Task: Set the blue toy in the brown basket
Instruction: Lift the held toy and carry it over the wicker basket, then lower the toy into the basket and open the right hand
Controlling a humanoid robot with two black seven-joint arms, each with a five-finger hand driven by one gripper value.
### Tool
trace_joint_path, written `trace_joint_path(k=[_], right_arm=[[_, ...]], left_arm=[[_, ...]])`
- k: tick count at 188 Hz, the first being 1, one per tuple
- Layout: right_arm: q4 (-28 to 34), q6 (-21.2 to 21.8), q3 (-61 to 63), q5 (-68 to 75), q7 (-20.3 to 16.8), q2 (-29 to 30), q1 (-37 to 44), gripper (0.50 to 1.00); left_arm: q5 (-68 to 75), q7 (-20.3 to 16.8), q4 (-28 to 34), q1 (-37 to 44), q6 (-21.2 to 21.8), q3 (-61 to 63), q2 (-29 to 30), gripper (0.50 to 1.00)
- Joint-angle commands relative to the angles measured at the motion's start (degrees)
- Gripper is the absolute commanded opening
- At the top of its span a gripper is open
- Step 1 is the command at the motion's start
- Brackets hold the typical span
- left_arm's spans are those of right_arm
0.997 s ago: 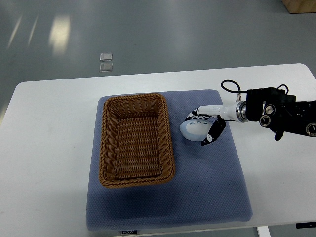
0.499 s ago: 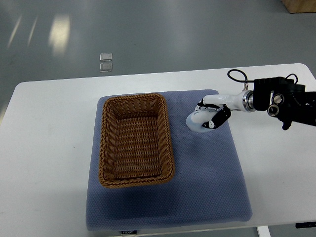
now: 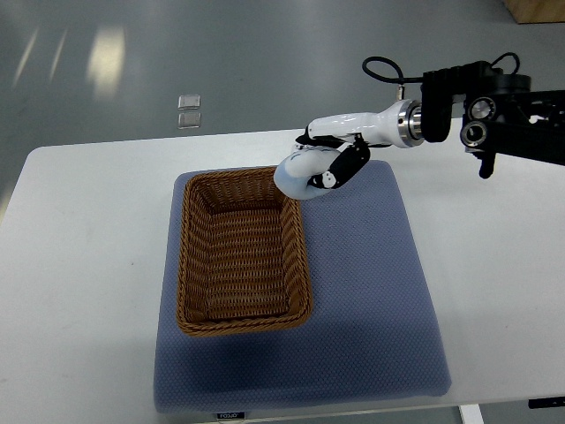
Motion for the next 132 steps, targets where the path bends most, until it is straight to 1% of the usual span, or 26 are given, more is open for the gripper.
trace_joint_path(k=[1, 33, 60, 73, 91, 132], right_arm=[[-3.58, -0.18, -0.36, 0.23, 0.02, 6.29, 0.52, 0.5], [-12.36, -0.27, -2.38, 0.14, 0.02, 17.62, -0.09, 0.5], [-16.76, -0.79, -2.82, -0.3, 0.02, 23.95, -2.2, 0.5], [-18.51, -1.58, -2.82, -0.74, 0.02, 25.54, -3.69, 0.5], [-20.19, -1.59, -2.82, -0.91, 0.11, 27.3, -5.36, 0.5], [-24.23, -1.67, -3.17, -1.18, 0.11, 27.56, -8.44, 0.5]], left_arm=[[0.0, -0.01, 0.04, 0.0, -0.01, -0.14, 0.0, 1.0], [0.0, -0.01, -0.05, 0.0, -0.01, -0.05, 0.0, 1.0], [0.0, -0.01, -0.31, 0.0, -0.01, 0.04, 0.0, 1.0], [0.0, -0.01, -0.4, 0.0, -0.01, 0.04, 0.0, 1.0], [0.0, -0.01, -0.4, 0.0, -0.1, 0.04, 0.0, 1.0], [0.0, -0.01, -0.4, 0.0, -0.1, 0.04, 0.0, 1.0]])
